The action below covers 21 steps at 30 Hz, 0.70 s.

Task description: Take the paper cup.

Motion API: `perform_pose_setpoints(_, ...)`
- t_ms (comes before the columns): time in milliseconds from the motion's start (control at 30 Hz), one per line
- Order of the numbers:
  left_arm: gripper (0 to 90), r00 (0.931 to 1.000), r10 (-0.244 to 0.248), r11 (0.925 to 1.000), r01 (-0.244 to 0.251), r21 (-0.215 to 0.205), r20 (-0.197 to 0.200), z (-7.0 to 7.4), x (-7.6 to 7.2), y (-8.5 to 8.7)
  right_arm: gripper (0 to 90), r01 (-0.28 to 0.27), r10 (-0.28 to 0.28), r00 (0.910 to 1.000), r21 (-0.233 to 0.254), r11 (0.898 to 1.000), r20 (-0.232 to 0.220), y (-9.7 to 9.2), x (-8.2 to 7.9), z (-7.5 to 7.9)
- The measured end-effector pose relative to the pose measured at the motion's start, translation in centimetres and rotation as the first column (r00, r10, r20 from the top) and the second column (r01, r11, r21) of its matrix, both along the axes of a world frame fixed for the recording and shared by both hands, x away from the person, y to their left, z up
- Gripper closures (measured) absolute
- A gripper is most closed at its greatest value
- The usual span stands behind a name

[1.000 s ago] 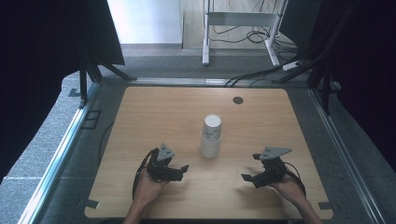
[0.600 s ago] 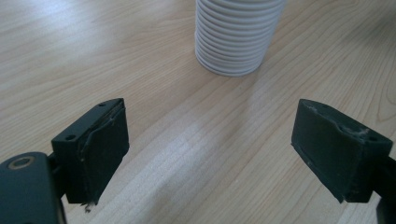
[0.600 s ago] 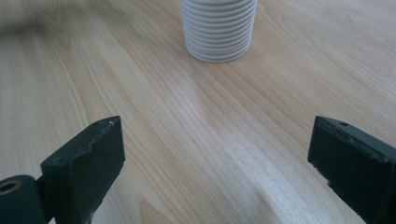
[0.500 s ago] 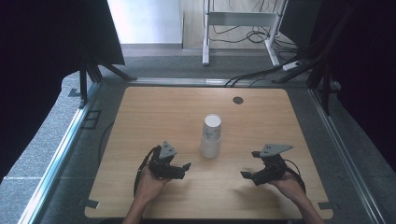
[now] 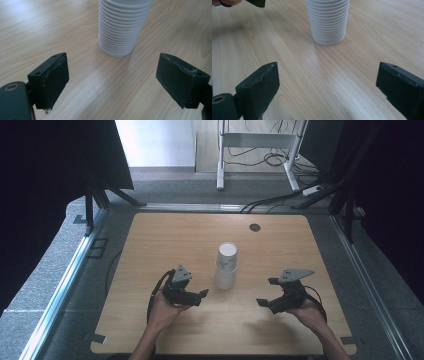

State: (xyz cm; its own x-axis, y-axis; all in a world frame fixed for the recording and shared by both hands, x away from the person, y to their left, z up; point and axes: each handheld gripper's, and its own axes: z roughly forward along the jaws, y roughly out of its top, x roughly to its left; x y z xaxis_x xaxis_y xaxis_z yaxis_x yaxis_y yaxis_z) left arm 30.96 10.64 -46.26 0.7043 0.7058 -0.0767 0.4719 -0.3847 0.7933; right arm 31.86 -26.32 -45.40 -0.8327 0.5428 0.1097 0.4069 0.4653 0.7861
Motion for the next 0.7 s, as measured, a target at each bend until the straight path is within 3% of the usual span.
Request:
perform_pose_setpoints(300, 10.9, 0.9996, -0.027, 0.9995, 0.027, -0.018, -0.008, 0.2, 0.9, -0.5, 5.4, -0.015, 0.015, 0.9999, 0.006, 1.0, 0.005, 0.6, 0.4, 0.8)
perform_pose_setpoints(700, 10.9, 0.9981, -0.061, 0.9981, 0.061, -0.005, -0.003, 0.7, 2.0, -2.0, 5.3, -0.029, 0.029, 0.9996, 0.022, 0.999, -0.002, 1.3, 1.2, 1.8)
